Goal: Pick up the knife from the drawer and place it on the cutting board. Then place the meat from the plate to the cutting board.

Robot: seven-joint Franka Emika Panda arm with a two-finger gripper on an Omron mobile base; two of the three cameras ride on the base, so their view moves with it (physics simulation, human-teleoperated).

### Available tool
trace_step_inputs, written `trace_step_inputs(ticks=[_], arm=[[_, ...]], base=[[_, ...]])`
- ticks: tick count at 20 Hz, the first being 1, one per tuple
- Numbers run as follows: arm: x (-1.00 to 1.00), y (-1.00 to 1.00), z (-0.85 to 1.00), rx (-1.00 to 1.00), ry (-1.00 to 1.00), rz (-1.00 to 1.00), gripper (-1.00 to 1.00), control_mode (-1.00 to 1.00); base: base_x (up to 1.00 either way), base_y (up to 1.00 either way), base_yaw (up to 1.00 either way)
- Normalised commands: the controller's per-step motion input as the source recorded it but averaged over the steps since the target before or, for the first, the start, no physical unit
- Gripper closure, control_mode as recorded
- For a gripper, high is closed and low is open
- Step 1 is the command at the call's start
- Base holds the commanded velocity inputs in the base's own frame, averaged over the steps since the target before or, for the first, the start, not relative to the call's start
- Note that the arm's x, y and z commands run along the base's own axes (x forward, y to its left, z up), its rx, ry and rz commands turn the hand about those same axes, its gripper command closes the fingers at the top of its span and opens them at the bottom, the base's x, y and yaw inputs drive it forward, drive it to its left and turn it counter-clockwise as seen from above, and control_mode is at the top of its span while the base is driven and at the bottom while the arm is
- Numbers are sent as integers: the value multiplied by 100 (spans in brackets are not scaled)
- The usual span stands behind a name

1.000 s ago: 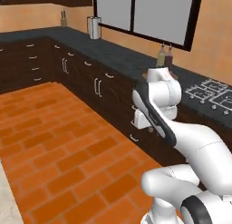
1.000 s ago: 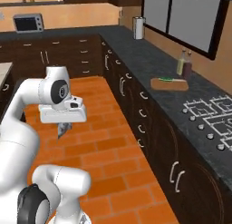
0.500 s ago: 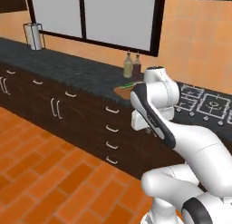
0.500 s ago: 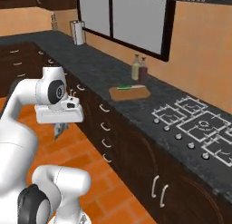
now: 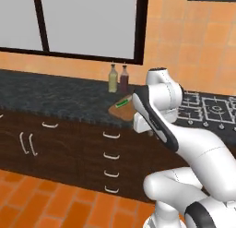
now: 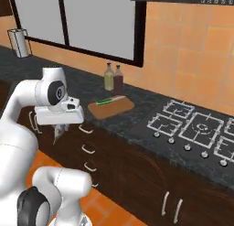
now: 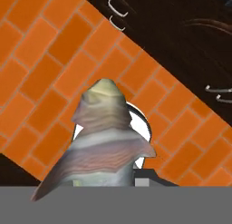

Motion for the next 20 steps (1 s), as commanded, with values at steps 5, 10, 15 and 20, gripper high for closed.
trace_step_inputs(ticks=[5,10,15,20], arm=[[0,0,0,0,0,0,100,100],[0,0,0,0,0,0,100,100],[0,0,0,0,0,0,100,100],[0,0,0,0,0,0,100,100]], base=[[99,66,-53],[39,62,-53],[57,57,-54],[61,43,-44]])
